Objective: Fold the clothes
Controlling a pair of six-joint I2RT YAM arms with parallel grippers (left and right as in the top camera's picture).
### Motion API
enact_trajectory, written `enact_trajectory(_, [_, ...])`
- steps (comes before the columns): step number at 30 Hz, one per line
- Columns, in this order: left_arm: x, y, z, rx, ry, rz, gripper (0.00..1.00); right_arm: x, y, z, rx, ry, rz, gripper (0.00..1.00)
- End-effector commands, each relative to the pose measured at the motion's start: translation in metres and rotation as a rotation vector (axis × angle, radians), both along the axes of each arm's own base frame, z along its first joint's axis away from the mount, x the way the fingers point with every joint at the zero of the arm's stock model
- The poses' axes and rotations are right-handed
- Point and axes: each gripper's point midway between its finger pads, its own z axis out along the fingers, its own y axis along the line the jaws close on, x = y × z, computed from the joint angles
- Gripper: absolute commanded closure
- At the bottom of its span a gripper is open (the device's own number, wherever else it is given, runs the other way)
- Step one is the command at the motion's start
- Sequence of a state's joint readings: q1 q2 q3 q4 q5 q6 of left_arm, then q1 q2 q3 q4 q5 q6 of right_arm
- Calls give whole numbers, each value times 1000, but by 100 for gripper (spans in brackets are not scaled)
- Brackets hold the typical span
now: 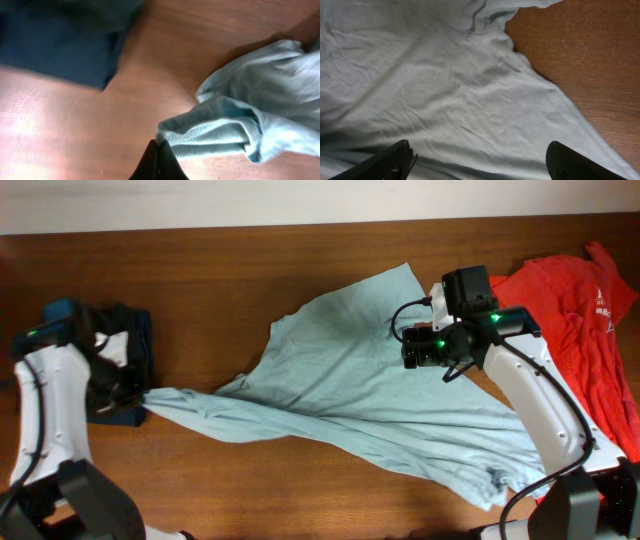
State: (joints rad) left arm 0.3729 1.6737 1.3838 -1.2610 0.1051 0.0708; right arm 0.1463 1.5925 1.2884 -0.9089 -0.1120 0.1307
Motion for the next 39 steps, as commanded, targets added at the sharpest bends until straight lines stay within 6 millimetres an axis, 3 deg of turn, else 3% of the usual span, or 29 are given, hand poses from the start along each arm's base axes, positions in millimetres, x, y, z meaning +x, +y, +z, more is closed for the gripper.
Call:
enact_trajectory(1, [-15, 25, 15, 33, -9, 127, 100, 3, -5, -6, -23, 13, -14, 10])
enact_trajectory(4, [-27, 42, 24, 40, -25, 212, 99, 3, -5, -23, -28, 62, -20, 17])
enact_trajectory(8, [-37, 57, 36, 60, -66, 292, 100, 7, -3, -50, -29, 121, -17, 37])
enact_trajectory(9, [-40, 60, 42, 68, -83, 314, 100, 9, 2, -59, -4, 139, -8, 52])
enact_trajectory(10, [-42, 62, 45, 73, -94, 322, 99, 10, 6, -64, 13, 150, -2, 53])
enact_trajectory(12, [-44, 62, 50, 81, -108, 327, 100, 10, 11, -73, 37, 169, 9, 48])
enact_trajectory(14, [-43, 59, 54, 75, -126, 320, 83, 10, 12, -74, 42, 176, 10, 37])
enact_trajectory(19, [-18, 36, 68, 44, -237, 165, 65, 9, 12, -74, 40, 174, 17, 23])
enact_trajectory(24, [42, -38, 98, -87, -484, -196, 56, 9, 12, -74, 40, 174, 16, 21])
enact_trajectory(28, [99, -125, 113, -101, -678, -519, 54, 9, 12, -74, 46, 179, 14, 20])
enact_trajectory(29, [110, -143, 110, -98, -702, -571, 47, 7, 14, -73, 55, 184, 16, 20])
enact_trajectory(30, [129, -170, 101, -82, -730, -640, 36, 4, 18, -73, 81, 200, 23, 20])
enact_trajectory(32, [153, -198, 83, -63, -755, -700, 28, -3, 23, -72, 112, 228, 32, 20])
enact_trajectory(35, [190, -233, 46, -60, -801, -759, 26, -18, 25, -73, 125, 292, 34, 20])
enact_trajectory(39, [222, -254, 6, -63, -849, -783, 26, -38, 22, -74, 109, 368, 62, 19])
